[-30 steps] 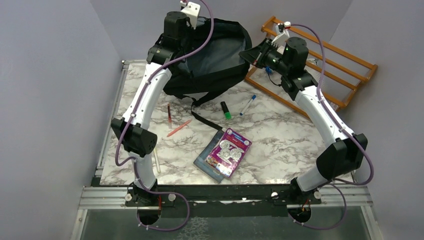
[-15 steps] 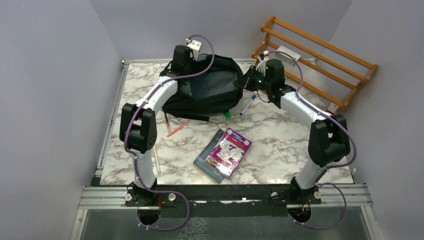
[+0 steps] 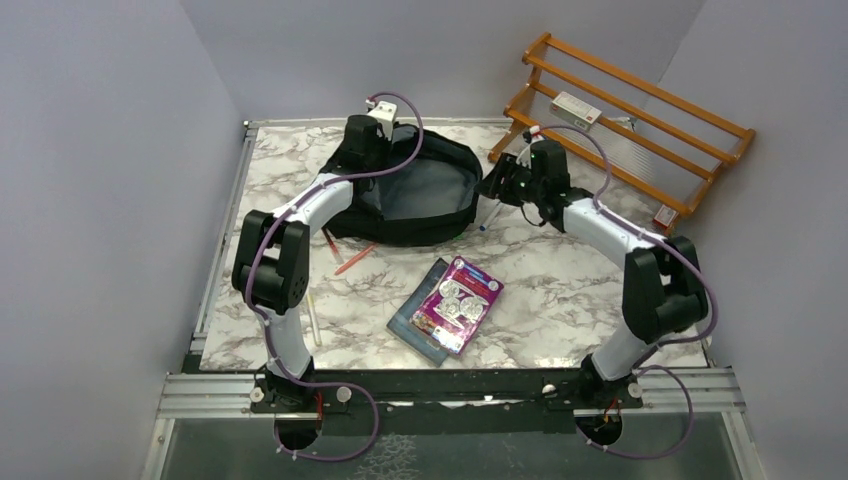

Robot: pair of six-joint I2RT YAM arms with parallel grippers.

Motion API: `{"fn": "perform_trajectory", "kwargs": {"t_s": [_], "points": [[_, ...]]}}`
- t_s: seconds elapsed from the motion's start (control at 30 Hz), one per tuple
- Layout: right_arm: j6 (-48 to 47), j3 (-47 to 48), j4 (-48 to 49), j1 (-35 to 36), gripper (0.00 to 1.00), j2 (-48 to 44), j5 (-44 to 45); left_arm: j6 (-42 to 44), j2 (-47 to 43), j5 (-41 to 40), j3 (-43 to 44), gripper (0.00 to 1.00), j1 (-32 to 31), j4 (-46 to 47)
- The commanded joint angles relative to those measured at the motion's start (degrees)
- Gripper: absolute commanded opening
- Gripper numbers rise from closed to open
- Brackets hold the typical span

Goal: Pack the student bag
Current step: Place the student bag at the center of the board, then pick up the book from the center of the board.

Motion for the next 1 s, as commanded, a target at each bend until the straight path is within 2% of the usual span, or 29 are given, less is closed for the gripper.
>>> {"fn": "perform_trajectory", "kwargs": {"t_s": [0.0, 0.2, 0.4, 0.5, 0.7, 0.97], "points": [[-2.63, -3.12, -7.93, 0.31, 0.58, -9.52, 7.12, -1.44, -2.93, 1.59, -0.50, 0.00, 0.46, 4.21], [-5.00, -12.27, -16.82, 0.30, 0.78, -20.76, 7.30, -0.91, -3.11, 1.07, -2.29, 0.00, -0.03, 3.34], [-7.09, -20.73, -20.23, 0.30, 0.89, -28.27, 0.04, 0.06, -2.39, 0.46, -2.27, 0.00, -1.57, 2.62], [-6.09, -23.06, -22.36, 0.30, 0.93, -29.21, -0.64, -0.13, -1.68, 0.85, -1.77, 0.00, -1.94, 1.96], [-4.39, -31.16, -13.44, 0.24, 0.96, -30.50, -9.39, -0.10, -1.10, 1.59, -1.26, 0.00, -2.41, 1.41], [-5.64, -32.91, -7.06, -0.49, 0.96, -22.54, -16.19, 1.22, -1.43, 0.77, -1.14, 0.00, -2.77, 0.99]]}}
